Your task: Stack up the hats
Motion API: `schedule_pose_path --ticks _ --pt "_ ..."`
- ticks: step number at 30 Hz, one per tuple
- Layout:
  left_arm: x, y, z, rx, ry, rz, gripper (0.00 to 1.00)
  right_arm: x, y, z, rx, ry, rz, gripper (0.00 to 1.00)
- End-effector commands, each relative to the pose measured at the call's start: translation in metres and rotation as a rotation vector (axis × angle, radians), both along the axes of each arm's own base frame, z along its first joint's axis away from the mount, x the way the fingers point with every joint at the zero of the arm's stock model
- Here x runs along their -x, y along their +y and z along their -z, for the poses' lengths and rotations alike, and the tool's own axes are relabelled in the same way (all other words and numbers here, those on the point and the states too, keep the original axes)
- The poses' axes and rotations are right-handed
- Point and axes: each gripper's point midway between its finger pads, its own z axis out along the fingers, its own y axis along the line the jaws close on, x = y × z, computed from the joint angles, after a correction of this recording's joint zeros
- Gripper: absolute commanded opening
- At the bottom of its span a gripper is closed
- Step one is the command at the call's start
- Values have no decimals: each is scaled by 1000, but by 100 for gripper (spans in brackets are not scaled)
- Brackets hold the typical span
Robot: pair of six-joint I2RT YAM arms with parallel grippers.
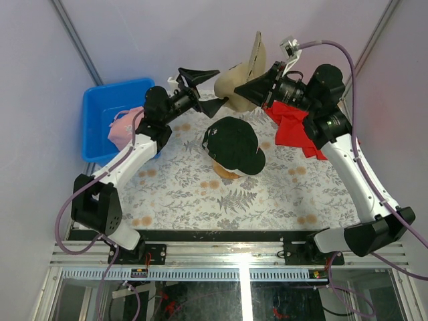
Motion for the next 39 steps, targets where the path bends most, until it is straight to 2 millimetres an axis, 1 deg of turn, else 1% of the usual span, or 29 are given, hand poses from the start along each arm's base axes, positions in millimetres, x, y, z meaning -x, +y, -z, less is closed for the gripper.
schedule_pose_path --ticks 1,2,3,4,6,7,8,11,12,13,14,15,16,17,19,21,23,24,25,26,28,30,31,34,37,39 --pt "1 -2 -32 11 -107 -2 96 49 3 -26 -30 -96 -140 0" --pt "0 -3 -33 11 -111 -2 95 50 3 -24 -27 -92 -146 0" --pt "-1 -4 -34 13 -115 -2 91 52 4 -21 -24 -87 -153 0" --pt "-1 -5 -35 15 -120 0 84 53 4 -20 -22 -86 -156 0" --pt "-3 -9 -37 19 -125 5 67 53 5 -18 -19 -81 -162 0" --pt "-3 -10 -38 20 -131 6 56 54 5 -18 -18 -80 -166 0" --pt "-4 -12 -39 24 -137 8 39 55 5 -18 -17 -81 -171 0" --pt "-5 -13 -43 49 -166 9 8 55 5 -15 -7 -80 -167 0" --pt "-6 -13 -43 51 -177 6 1 54 5 -14 -1 -78 -163 0" --pt "-8 -12 -46 51 -194 -3 0 51 5 -12 7 -72 -147 0" --pt "-12 -10 -47 39 -211 -13 0 50 4 -9 20 -64 -137 4" --pt "-16 -7 -50 23 -236 -22 0 45 2 -7 30 -54 -107 18" --pt "-22 -3 -54 9 -268 -32 0 43 1 -1 51 -29 -91 34" --pt "-28 2 -58 4 -300 -47 0 42 0 2 67 -21 -81 39" --pt "-38 13 -72 0 -386 -65 0 39 -3 10 96 9 -53 53" --pt "-48 22 -86 -7 -478 -65 0 37 -8 21 130 40 -16 60" --pt "-52 28 -104 -28 -577 -54 0 35 -15 29 143 71 11 64" --pt "-55 29 -108 -43 -609 -38 0 34 -18 34 143 96 23 65" --pt "-57 29 -113 -56 -646 -24 0 32 -25 35 129 122 39 66" --pt "-62 30 -112 -77 -669 -11 0 29 -32 36 107 155 48 67" --pt "-60 29 -117 -119 -726 20 0 22 -53 33 22 224 67 70" --pt "-57 28 -116 -175 -773 47 0 14 -75 27 -73 282 72 72" --pt "-55 27 -114 -197 -787 58 0 12 -81 25 -99 300 72 73" --pt "-50 25 -106 -276 -821 71 0 7 -84 21 -133 329 79 75" --pt "-46 25 -99 -399 -870 84 0 1 -93 10 -252 398 53 77" --pt "-40 26 -95 -459 -908 97 0 -6 -99 5 -317 430 38 77"
